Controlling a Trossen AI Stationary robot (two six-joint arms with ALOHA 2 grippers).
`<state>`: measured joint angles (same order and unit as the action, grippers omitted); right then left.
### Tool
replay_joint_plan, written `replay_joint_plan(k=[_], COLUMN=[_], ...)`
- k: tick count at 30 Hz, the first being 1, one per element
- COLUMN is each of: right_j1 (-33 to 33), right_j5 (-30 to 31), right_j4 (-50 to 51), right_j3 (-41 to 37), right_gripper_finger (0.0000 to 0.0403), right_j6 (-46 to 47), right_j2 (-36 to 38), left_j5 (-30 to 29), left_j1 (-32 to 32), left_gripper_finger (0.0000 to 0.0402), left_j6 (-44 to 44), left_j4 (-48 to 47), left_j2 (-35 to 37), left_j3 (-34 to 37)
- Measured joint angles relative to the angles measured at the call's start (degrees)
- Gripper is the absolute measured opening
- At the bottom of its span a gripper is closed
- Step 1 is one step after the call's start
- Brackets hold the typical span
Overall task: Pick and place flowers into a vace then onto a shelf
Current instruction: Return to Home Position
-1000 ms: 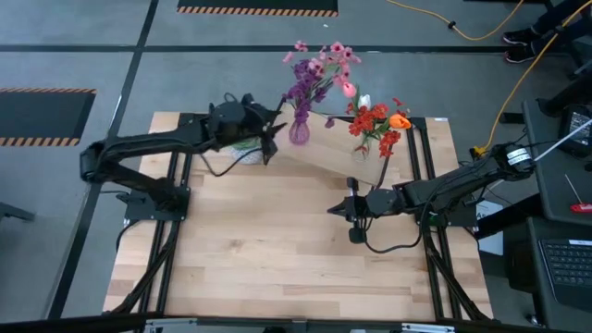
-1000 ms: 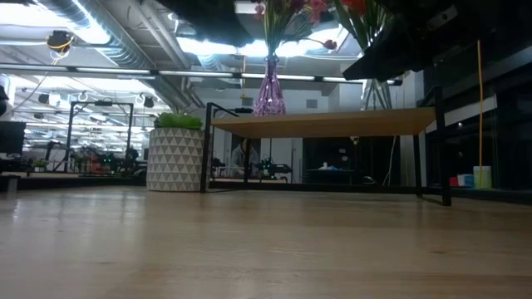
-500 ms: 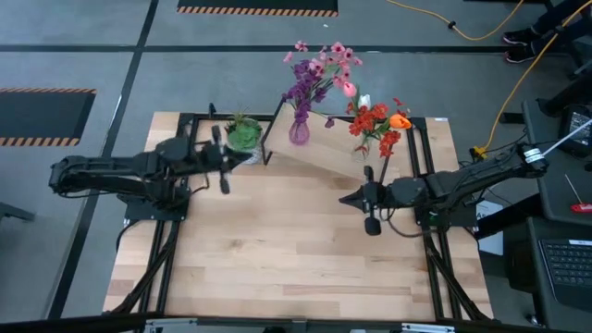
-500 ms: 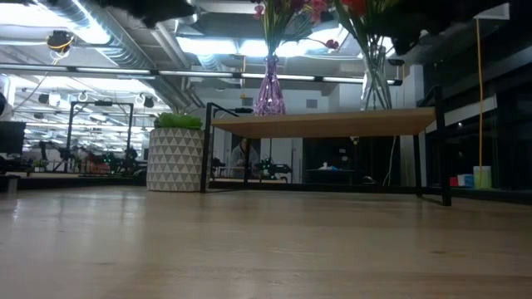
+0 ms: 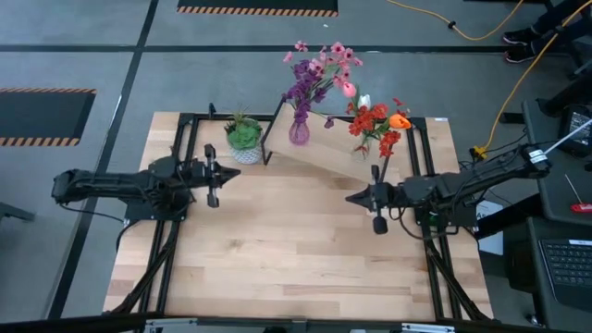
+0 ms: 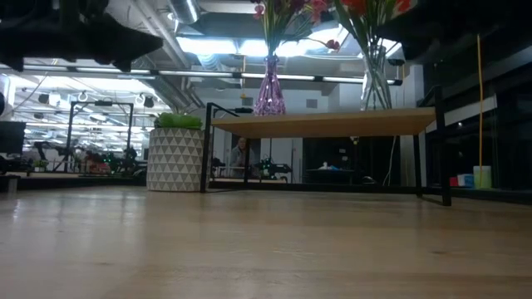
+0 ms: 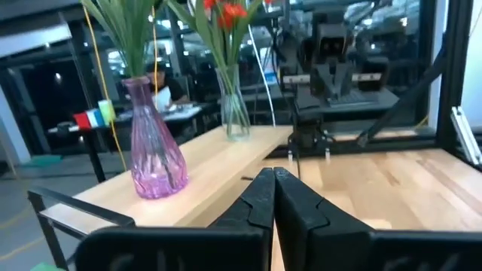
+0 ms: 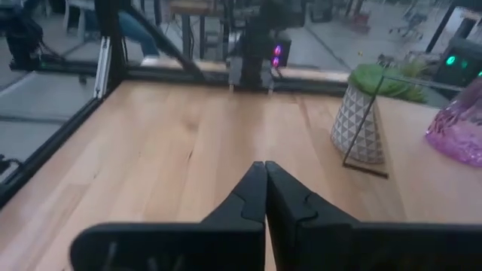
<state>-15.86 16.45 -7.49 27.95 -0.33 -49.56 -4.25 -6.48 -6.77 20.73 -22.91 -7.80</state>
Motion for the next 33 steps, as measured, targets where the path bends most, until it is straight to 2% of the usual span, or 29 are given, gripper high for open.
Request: replay_joint_plan(k=[8, 13, 15, 19, 24, 28, 33], right_j1=[0.20, 0.91, 1.47, 2.86, 2.93, 2.93, 2.99], right_j5=[0.00, 0.00, 0.00, 0.00, -0.37, -2.96, -3.04], right_j4=[-11.23, -10.17, -6.06, 1.21, 8.51, 3.22, -2.64], right_j3=[-10.77, -13.89, -14.24, -14.29, -14.30, -18.65, -25.51], right_gripper_finger=[0.0003, 0.0003, 0.0003, 0.0003, 0.0003, 0.0003, 0.0003], right_j6=[-0.01, -0.36, -1.81, -1.65, -1.28, -3.52, -5.90], right_j2=[7.73, 16.66, 20.75, 29.31, 37.81, 40.44, 42.63], left_j5=[-1.85, -6.07, -6.39, -5.68, -6.41, -7.02, -7.67], left_j1=[-0.11, -0.15, -0.15, -0.13, -0.13, -0.13, -0.11], left_gripper_finger=[0.0001, 0.0002, 0.0002, 0.0002, 0.0001, 0.0002, 0.0001], left_j6=[-0.86, -3.12, -1.65, 1.22, 1.54, 0.90, 0.84], left_j4=[-1.20, -4.56, -7.64, -12.08, -13.33, -13.55, -13.83], left_j2=[12.91, 18.81, 20.39, 22.16, 22.23, 22.16, 22.16], left_j3=[5.88, 7.33, 7.33, 7.33, 7.33, 7.33, 7.33])
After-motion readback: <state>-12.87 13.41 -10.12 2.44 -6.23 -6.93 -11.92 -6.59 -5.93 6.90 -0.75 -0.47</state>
